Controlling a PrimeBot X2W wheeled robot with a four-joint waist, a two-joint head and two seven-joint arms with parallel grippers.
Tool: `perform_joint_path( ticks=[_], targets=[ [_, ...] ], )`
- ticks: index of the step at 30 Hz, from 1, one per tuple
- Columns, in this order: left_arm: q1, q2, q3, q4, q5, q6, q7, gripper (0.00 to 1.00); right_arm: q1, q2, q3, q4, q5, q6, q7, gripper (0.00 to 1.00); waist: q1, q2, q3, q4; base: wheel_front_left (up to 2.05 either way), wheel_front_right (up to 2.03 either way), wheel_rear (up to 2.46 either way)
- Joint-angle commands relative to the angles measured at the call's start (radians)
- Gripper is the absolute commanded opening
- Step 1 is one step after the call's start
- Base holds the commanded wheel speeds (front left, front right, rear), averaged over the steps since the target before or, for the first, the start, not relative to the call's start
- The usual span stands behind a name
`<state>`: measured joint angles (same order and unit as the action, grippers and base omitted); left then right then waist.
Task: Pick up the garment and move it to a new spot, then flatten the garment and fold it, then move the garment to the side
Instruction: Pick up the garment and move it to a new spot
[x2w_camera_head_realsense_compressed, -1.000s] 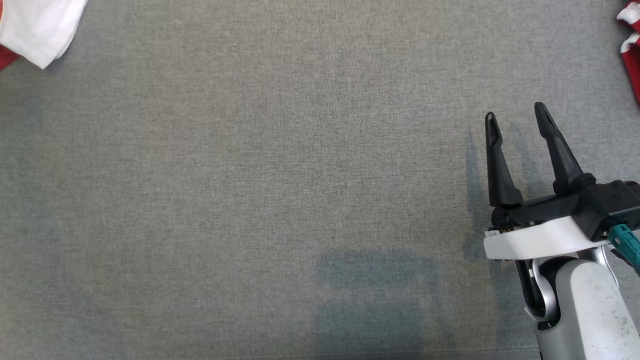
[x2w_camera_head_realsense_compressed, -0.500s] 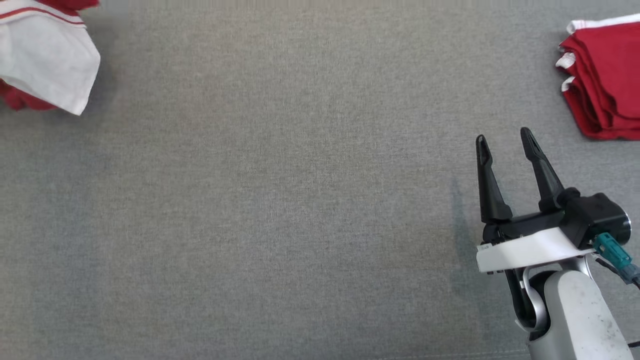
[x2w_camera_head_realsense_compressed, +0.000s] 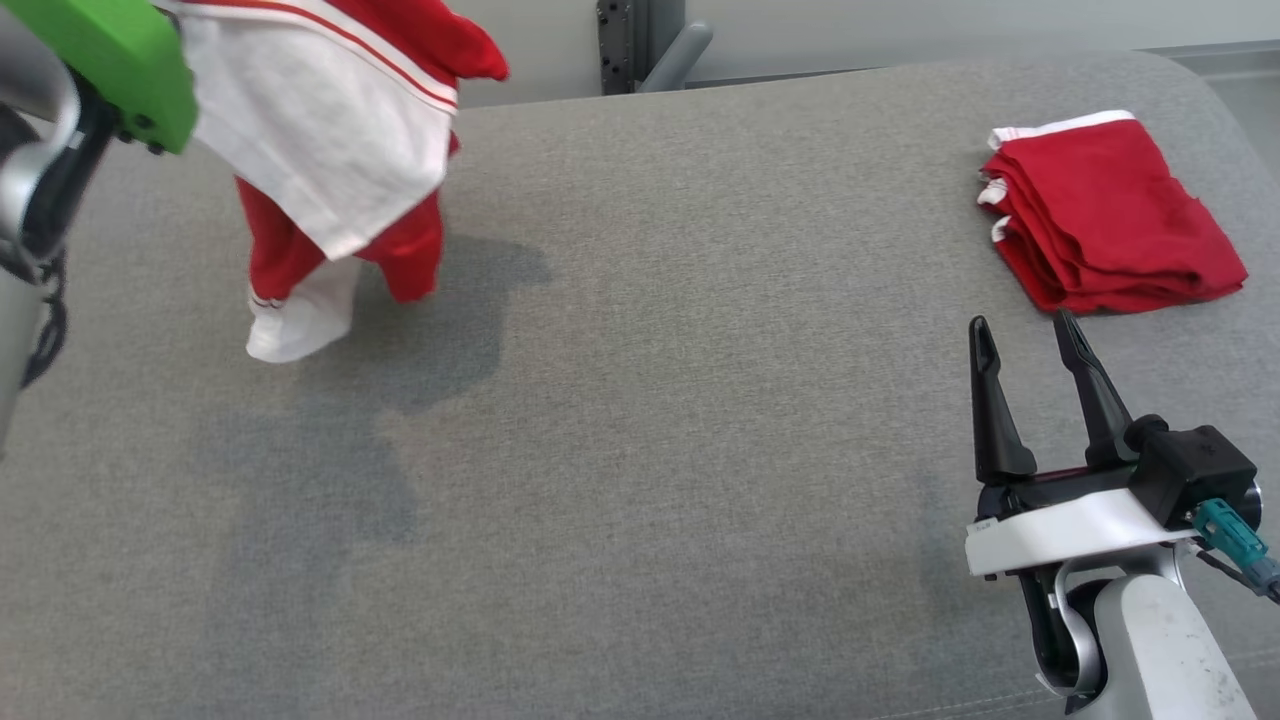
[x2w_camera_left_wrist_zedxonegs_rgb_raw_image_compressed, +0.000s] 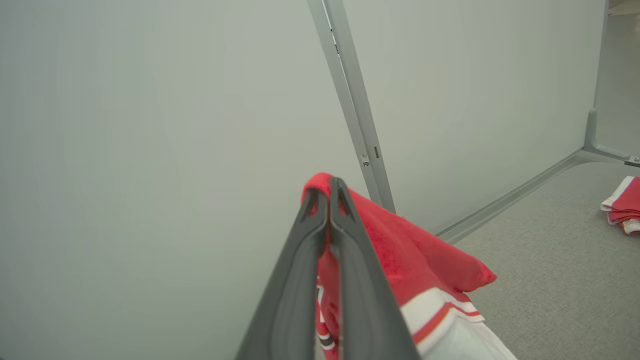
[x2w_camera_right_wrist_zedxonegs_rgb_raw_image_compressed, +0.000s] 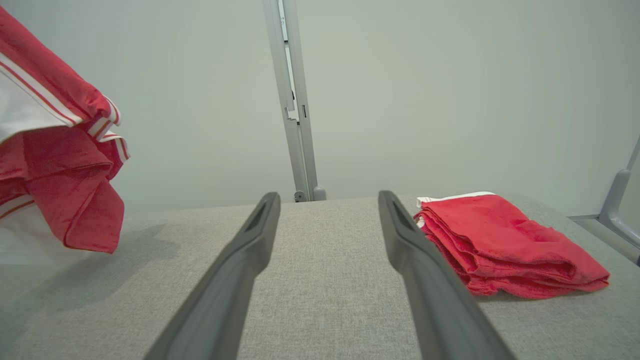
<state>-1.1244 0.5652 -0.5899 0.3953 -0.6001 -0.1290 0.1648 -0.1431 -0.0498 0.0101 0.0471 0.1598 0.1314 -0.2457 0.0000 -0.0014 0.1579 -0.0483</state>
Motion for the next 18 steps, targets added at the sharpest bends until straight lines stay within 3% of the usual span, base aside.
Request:
perform_joint_path(
  ticks=[1,9,18],
  targets=[
    [0.025,-0.012,-0.011,-0.014,-0.009,-0.001,0.001,0.0,0.016,-0.002,-0.003,0.002,0.005,-0.001,-0.007,1.0,0.0,0.0014,-0.03,-0.037,0.0,0.0,0.0],
    [0.111,-0.115,-0.078,-0.092,-0.048,0.011,-0.044,0.0,0.008,-0.002,0.005,0.008,0.024,-0.001,-0.014,1.0,0.0,0.0014,-0.004,-0.082,0.0,0.0,0.0],
    [0.238,-0.299,-0.145,0.046,-0.048,0.039,-0.195,0.0,-0.017,-0.002,0.011,0.025,0.04,-0.001,-0.019,1.0,0.0,0.0014,0.043,-0.131,0.0,0.0,0.0]
  ],
)
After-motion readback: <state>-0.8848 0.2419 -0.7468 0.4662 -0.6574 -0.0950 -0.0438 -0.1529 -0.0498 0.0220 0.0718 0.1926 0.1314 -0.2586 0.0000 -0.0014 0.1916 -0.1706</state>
